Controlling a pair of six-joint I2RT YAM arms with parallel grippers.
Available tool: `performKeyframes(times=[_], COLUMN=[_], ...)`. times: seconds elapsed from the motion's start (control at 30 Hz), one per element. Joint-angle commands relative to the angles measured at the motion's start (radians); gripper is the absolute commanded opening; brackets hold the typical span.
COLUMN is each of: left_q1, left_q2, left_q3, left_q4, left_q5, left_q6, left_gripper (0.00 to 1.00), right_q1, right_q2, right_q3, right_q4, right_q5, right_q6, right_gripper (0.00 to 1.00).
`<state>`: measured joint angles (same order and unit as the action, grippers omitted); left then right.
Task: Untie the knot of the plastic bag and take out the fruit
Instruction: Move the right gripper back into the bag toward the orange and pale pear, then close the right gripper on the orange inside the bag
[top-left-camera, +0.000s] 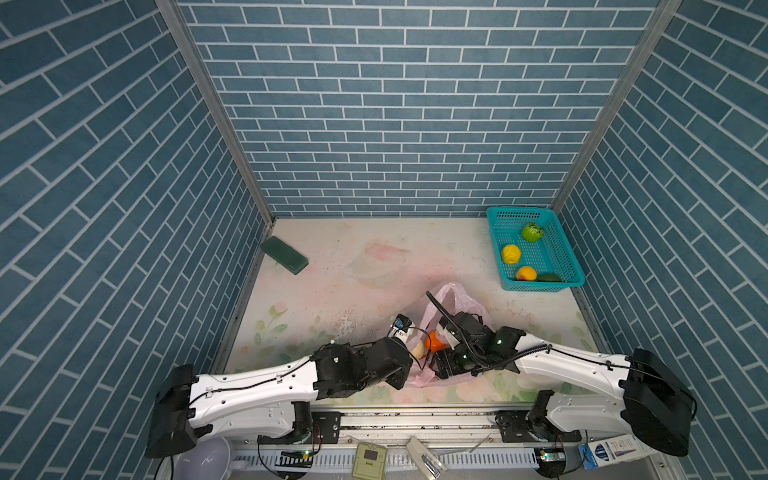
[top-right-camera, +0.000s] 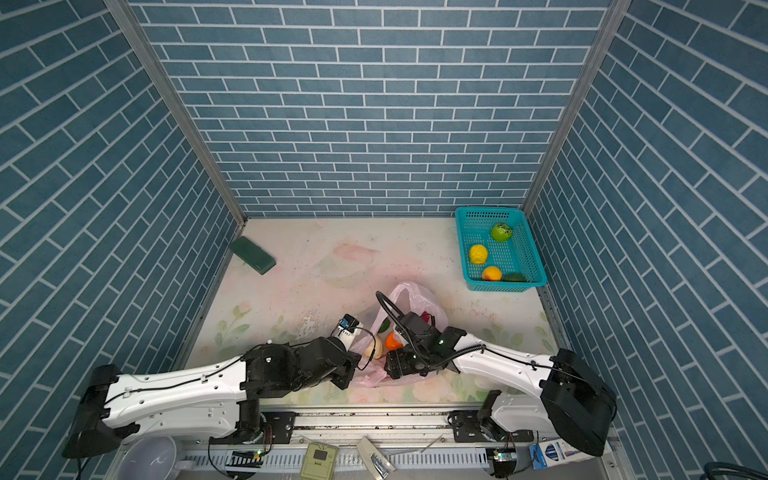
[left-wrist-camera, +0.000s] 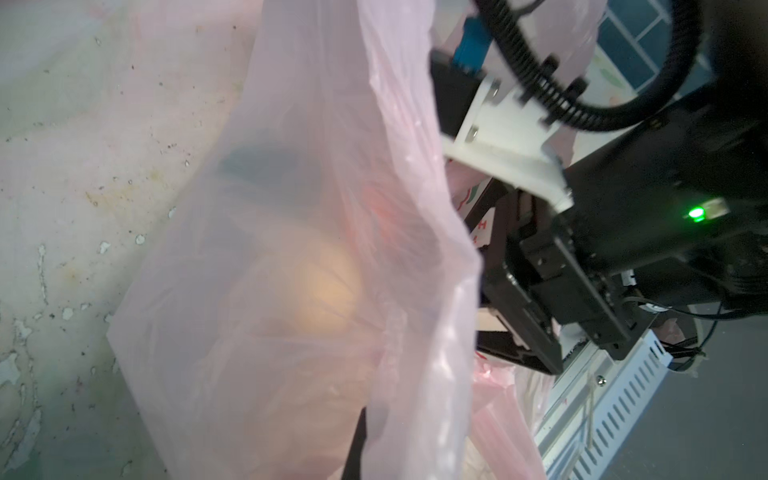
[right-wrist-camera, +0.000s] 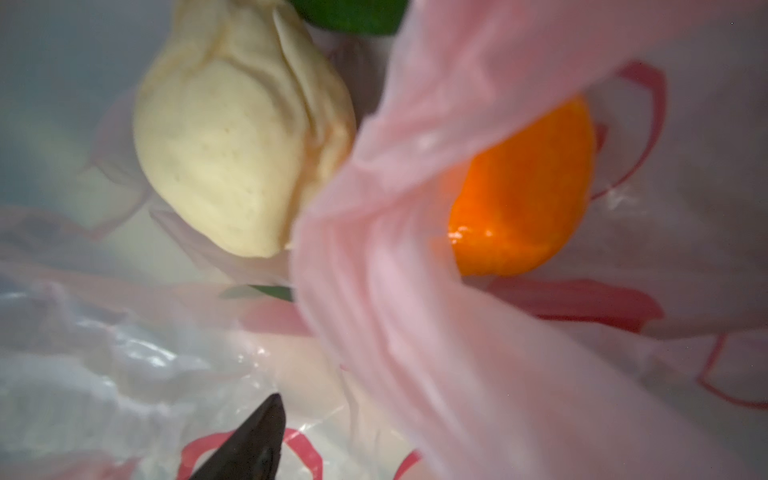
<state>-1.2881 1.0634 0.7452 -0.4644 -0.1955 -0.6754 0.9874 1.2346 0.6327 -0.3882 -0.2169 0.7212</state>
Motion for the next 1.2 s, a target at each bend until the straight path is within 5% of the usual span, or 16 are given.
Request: performKeyframes(times=[0.0,0.77,1.17], left_q1=[-0.007,-0.007,-0.006], left_q2=[0.025,0.060,0.034], left_q3=[-0.004,0.013,0.051], left_q4=[-0.033,0.004,0.015], left_q5=[0.003,-0.037,-0.144], left_q6=[-0.023,-0.003,0.019], left_gripper=[0.00,0.00,0.00], right_q1=[-0.001,-0.055,-0.054], right_q2=[-0.015,0.194,0.211], right_q3=[0.073,0.101,0.097], right_q4=[0.028,0.156,0.142], right_q5=[0.067,0.194,0.204], right_q6=[0.043,0.128,0.102], right_gripper=[0.84,0.86,0.56])
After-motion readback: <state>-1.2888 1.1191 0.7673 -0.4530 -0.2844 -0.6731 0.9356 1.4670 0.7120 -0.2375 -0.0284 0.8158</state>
